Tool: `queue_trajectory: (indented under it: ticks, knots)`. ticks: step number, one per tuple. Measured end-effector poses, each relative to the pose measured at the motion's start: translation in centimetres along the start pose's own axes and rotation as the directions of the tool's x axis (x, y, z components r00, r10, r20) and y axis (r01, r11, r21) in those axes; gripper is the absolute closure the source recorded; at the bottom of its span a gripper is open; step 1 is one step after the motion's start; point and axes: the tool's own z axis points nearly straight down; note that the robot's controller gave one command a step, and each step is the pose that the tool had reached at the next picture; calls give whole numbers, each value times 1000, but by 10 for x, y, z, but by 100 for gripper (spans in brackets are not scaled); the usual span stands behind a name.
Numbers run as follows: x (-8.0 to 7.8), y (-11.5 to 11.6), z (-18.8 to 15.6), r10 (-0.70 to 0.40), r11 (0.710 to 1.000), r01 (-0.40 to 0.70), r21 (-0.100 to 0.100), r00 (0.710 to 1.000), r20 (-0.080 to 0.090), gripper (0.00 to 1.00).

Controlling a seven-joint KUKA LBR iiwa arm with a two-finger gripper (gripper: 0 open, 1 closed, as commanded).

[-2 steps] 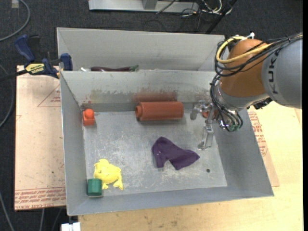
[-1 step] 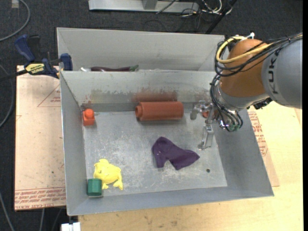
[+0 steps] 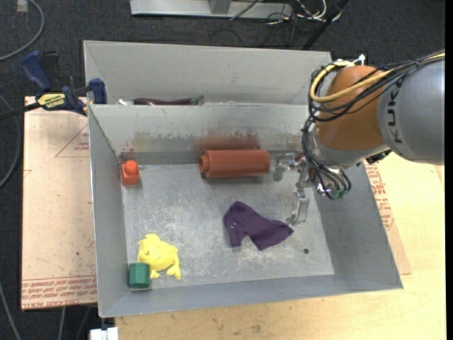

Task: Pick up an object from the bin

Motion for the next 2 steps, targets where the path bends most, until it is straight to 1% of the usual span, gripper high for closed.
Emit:
queue_trajectory:
  ticks: [1,2]
  knots:
    - [10,30,26,-282,959,282,-11,959,-4,0]
    - [98,35,52,-274,962,274,-2,962,-1,100]
